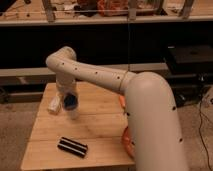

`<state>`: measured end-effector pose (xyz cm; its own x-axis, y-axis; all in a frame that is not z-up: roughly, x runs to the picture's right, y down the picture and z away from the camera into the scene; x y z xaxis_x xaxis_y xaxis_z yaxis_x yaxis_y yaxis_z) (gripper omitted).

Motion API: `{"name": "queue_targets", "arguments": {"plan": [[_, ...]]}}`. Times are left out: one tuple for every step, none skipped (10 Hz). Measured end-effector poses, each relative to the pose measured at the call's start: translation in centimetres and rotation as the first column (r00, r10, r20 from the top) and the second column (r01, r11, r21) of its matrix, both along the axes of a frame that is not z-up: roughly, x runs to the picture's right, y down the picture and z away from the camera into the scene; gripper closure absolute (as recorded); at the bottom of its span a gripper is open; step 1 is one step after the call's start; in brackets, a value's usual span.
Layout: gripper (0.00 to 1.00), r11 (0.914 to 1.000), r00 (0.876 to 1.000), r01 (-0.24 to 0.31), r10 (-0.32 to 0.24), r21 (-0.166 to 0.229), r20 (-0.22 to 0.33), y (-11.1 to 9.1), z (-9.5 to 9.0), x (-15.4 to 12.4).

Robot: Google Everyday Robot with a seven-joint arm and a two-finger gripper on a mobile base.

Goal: Place the white sponge in the ceramic cup

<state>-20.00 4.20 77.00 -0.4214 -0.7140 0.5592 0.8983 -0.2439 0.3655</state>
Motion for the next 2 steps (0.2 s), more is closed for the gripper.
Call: {"name": "queue_targets", "arguments": {"plan": [[0.20,1.0000,1.000,-0.003,0.003,-0.005,0.007,-0.02,0.08,-0.05],[0.20,0.9999,1.000,-0.004,0.004,-0.011,0.011,-0.02,0.14,-0.16]]}}
